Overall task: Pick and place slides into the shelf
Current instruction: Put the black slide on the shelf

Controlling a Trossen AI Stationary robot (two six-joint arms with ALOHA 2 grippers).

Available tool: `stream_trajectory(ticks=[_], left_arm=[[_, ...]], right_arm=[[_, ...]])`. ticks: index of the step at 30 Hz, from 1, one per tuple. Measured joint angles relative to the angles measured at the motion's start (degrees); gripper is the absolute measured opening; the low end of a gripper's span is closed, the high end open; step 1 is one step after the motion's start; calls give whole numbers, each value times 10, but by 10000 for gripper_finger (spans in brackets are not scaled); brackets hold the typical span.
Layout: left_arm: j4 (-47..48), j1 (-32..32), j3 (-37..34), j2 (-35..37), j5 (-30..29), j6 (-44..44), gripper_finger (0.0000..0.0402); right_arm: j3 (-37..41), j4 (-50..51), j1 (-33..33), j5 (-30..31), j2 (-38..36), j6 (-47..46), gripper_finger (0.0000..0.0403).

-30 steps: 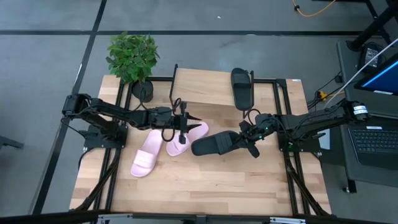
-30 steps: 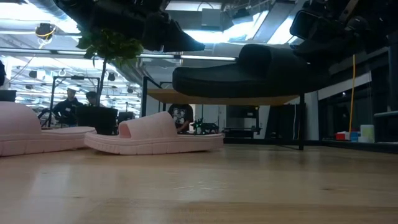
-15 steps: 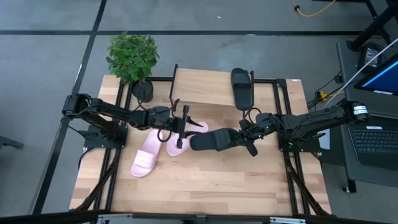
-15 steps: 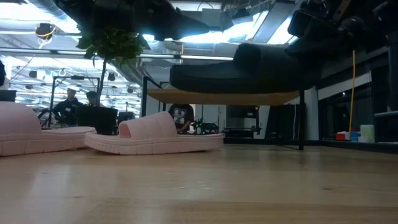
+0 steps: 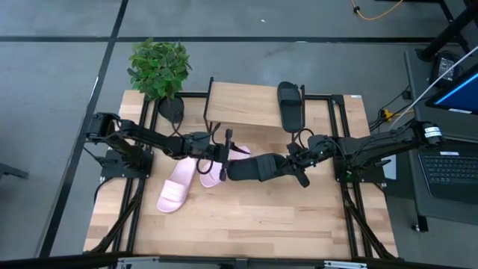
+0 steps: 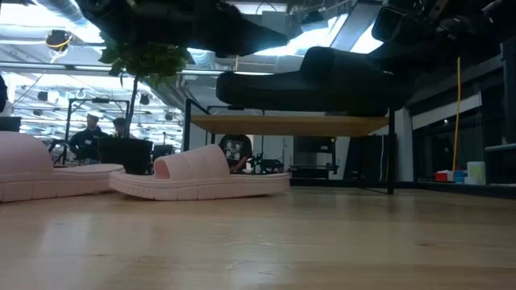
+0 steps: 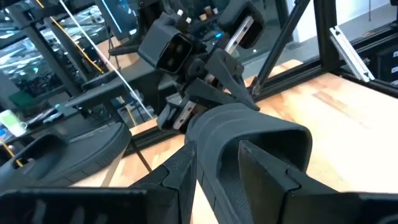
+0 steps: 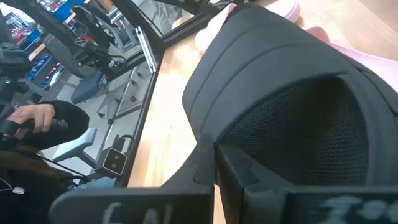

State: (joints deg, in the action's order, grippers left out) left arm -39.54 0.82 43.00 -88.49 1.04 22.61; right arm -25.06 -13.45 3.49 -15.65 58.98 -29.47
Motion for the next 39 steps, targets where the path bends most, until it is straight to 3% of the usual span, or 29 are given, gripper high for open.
stream_trajectory(ticks=[11, 39], left_arm=[[82, -1, 78, -57, 0, 0, 110], [78, -1, 81, -57, 9, 0, 110]], right_arm=[[0, 0, 0, 0, 0, 13, 4], [-1, -1, 0, 0, 0, 15, 4]])
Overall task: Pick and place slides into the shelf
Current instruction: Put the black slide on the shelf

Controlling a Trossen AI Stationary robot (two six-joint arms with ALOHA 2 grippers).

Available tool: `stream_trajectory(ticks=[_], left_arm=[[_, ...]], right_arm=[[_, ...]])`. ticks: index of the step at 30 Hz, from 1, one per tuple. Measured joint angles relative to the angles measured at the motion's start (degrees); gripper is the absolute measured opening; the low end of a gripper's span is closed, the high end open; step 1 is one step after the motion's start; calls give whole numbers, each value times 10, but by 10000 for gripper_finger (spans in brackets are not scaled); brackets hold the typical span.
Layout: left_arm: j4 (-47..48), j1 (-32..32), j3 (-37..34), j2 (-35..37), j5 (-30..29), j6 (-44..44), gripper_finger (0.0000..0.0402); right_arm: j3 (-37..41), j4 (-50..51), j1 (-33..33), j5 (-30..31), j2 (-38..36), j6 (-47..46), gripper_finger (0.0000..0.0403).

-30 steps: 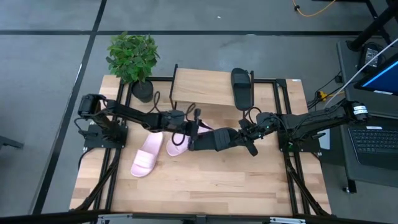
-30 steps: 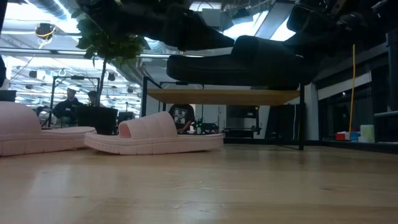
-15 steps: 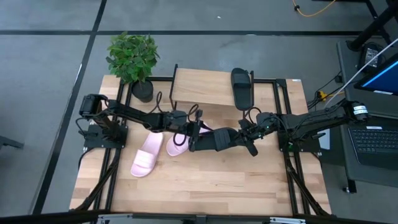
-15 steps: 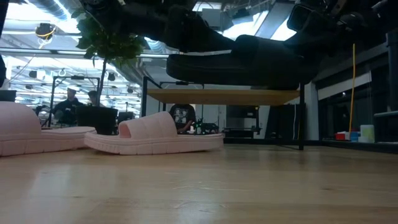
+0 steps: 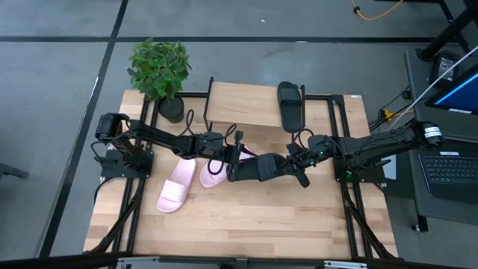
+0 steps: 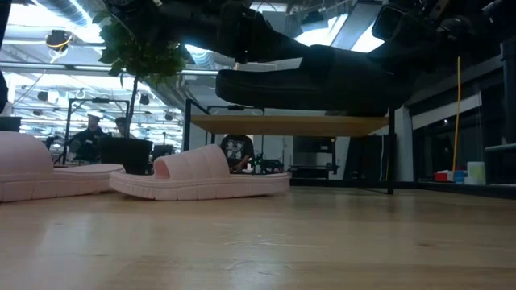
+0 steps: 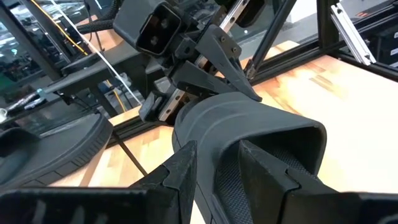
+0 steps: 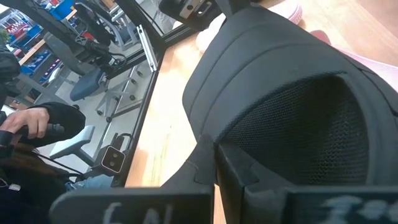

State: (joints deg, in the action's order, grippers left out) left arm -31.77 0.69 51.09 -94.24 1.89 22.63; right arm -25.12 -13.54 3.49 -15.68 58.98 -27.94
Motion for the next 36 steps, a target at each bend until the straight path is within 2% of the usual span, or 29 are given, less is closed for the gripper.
stream_trajectory(ticks=[16, 22, 30, 33, 36], left_arm=[[-12, 0, 0, -15, -1, 3, 110], [-4, 0, 34, -43, -2, 18, 110], [4, 0, 51, -44, -2, 34, 109], [12, 0, 51, -44, -2, 34, 96], [28, 0, 52, -44, -6, 35, 68]], right_arm=[[0, -5, 0, 0, 0, 0, 4], [0, -5, 0, 0, 0, 0, 4], [0, -7, 0, 0, 0, 8, 4], [0, -7, 0, 0, 0, 13, 4], [0, -7, 0, 0, 0, 13, 4]])
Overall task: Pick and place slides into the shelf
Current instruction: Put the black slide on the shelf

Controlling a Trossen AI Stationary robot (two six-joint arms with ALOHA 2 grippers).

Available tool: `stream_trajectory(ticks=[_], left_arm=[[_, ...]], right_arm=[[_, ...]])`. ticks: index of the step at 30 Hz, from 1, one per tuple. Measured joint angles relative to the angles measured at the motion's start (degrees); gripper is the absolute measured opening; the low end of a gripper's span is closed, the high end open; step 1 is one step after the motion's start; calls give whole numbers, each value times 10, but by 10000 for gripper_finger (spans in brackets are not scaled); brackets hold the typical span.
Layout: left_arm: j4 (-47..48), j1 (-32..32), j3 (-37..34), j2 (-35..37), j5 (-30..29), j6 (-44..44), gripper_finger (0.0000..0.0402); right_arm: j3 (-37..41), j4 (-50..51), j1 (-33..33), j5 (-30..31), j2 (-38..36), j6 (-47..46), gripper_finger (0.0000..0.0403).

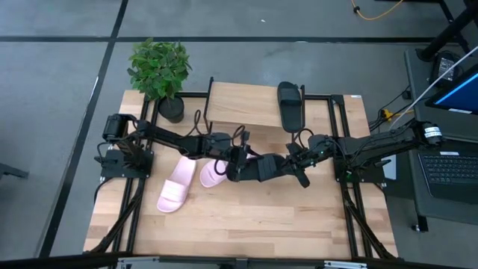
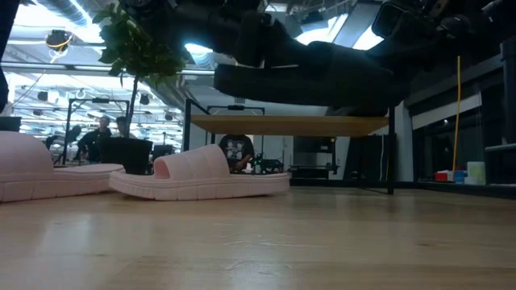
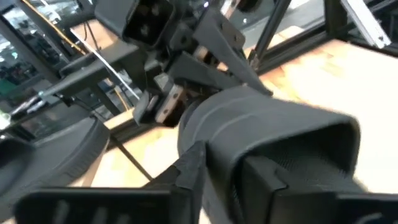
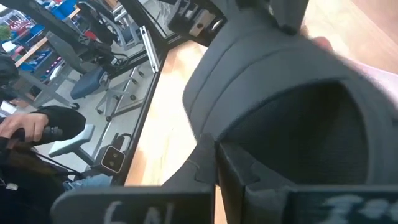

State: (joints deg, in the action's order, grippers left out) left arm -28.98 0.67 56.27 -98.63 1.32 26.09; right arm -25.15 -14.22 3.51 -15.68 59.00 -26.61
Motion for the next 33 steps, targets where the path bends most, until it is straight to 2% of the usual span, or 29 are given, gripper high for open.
stream_trajectory(ticks=[3, 5, 13, 21, 26, 33], left_arm=[[-1, 2, 0, 0, -17, 0, 24], [-1, 2, 0, 0, -28, 0, 10], [11, 1, 0, 0, -80, 10, 5], [24, 1, 0, 9, -119, 42, 3], [80, 1, 0, 33, -145, 44, 2], [135, 4, -1, 74, -176, 41, 1]], right_arm=[[-1, -2, 0, 0, 0, 0, 5], [-1, -3, 0, 2, 0, 0, 10], [-1, -7, 0, 4, 0, 2, 61], [0, -9, 0, 33, -8, 55, 115], [0, -1, 0, 32, -8, 61, 126], [0, 3, 0, 29, -9, 62, 123]])
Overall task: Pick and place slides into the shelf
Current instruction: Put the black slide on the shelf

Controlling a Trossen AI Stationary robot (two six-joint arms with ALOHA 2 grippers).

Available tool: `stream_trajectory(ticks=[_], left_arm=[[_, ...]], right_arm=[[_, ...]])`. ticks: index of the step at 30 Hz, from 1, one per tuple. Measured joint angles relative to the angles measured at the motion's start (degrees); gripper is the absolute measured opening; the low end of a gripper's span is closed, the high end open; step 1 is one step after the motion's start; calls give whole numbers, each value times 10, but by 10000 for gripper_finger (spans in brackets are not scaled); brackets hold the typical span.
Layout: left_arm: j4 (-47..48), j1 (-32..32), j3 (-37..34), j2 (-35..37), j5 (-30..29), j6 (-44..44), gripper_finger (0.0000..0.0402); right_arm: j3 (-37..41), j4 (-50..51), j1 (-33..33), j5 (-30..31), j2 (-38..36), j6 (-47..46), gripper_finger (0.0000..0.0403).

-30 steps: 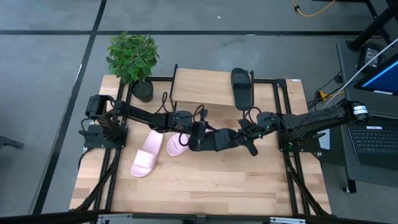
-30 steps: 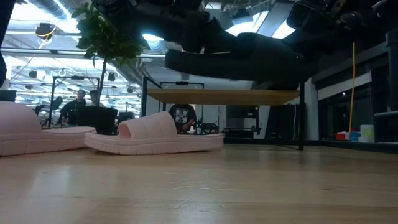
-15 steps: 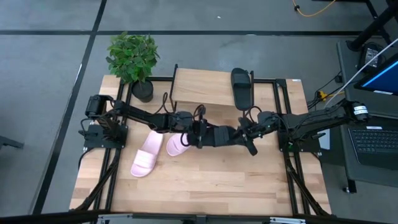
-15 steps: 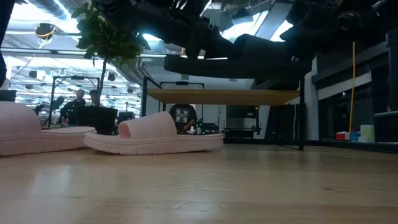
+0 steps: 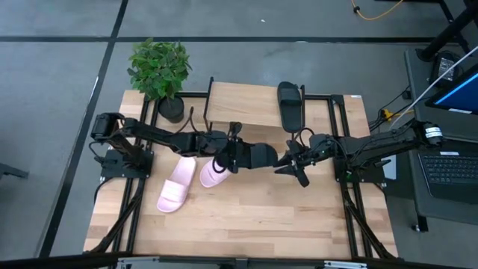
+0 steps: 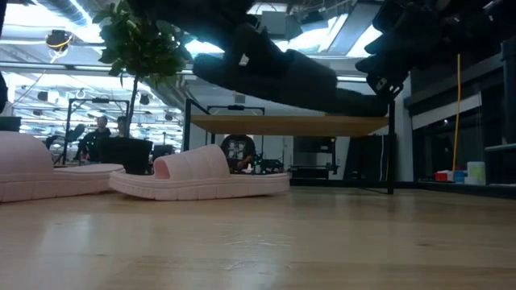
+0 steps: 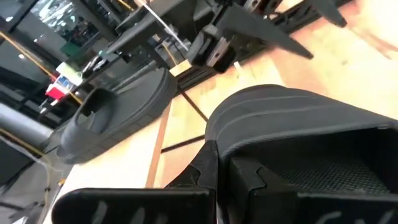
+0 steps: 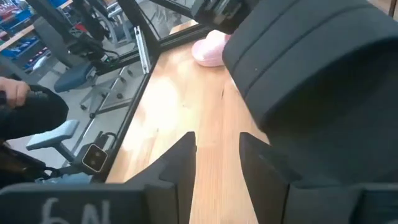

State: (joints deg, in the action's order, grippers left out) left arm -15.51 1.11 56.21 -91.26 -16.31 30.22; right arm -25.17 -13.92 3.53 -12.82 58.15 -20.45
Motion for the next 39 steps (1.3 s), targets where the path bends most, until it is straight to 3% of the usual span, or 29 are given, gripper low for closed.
stream_trajectory(ticks=[5, 10, 17, 25, 34, 39], left_arm=[[10, 7, 0, 15, -26, 0, 1], [-15, 5, 0, 14, -57, -11, 1], [-101, -15, 0, 14, -68, -46, 1], [-178, -37, 0, 14, -182, -85, 1], [-269, -80, 1, -35, -197, -149, 1], [-285, -95, 31, -68, -286, -151, 1]], right_arm=[[0, 19, 0, -4, 0, 8, 93], [0, 62, 0, -13, 0, 36, 12], [0, 65, 1, 15, 1, 71, 4], [0, 67, 1, 72, 3, 88, 3], [0, 63, 1, 175, 3, 149, 2], [0, 57, 1, 199, 3, 160, 2]])
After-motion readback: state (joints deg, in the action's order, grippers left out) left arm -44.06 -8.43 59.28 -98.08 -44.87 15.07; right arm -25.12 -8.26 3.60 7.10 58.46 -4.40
